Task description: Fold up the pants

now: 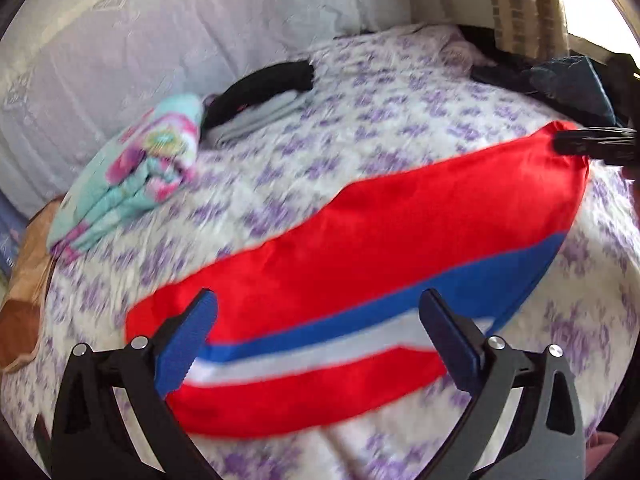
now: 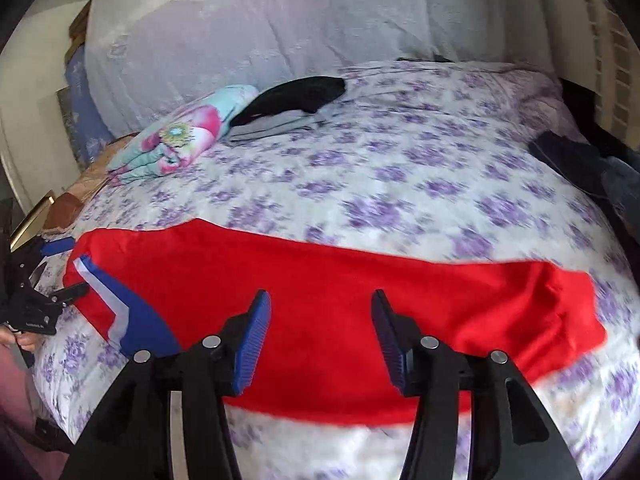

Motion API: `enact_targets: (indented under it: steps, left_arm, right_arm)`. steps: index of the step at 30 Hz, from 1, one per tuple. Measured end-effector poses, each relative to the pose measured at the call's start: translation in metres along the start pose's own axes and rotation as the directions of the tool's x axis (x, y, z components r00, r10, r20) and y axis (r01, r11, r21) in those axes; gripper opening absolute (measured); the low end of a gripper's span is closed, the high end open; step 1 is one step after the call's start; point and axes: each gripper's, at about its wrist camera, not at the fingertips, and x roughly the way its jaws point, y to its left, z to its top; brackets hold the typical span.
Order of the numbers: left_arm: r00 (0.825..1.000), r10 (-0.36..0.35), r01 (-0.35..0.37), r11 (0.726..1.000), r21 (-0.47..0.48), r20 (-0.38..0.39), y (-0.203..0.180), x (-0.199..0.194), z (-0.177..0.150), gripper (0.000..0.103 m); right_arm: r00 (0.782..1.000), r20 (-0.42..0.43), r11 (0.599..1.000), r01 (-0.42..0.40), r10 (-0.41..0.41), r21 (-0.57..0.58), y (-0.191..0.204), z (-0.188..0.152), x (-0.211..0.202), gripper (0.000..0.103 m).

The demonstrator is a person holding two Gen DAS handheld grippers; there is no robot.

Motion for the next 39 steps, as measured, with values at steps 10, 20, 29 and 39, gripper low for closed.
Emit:
enact_targets:
  steps: [10,20,29,39]
  left_arm:
    - [0.973,-0.035,-0.004,0.986,-0.169,-0.227,0.032,0.076,-0.017,0.099]
    - [0.979,-0.013,-0.02,0.986,-0.163,-0.203,0.03,0.075,-0.021,0.099]
    - [0.98,-0.012,-0.021,0.986,-0.162,-0.2,0.03,0.075,-0.021,0.099]
    - [0.981,-0.006,-0.027,0.986,-0.162,-0.196,0.03,0.074,-0.02,0.099]
  right_arm:
    - [0.965,-0.111,0.971,0.239,-0.239,-0.022,-0.063,-0.01,0.029,0.052]
    - [0.942,0.238,0.835,0.072,-0.237,0.546,-0.15,-0.078,-0.133,0.056]
    - [0.977,0.208,0.643,-0.126,-0.053,0.756,-0.178,-0.123,-0.093,0.056]
    - [0.992,0.126,0.632,-0.08,-0.029,0.771,-0.186,-0.104,-0.06,0.055]
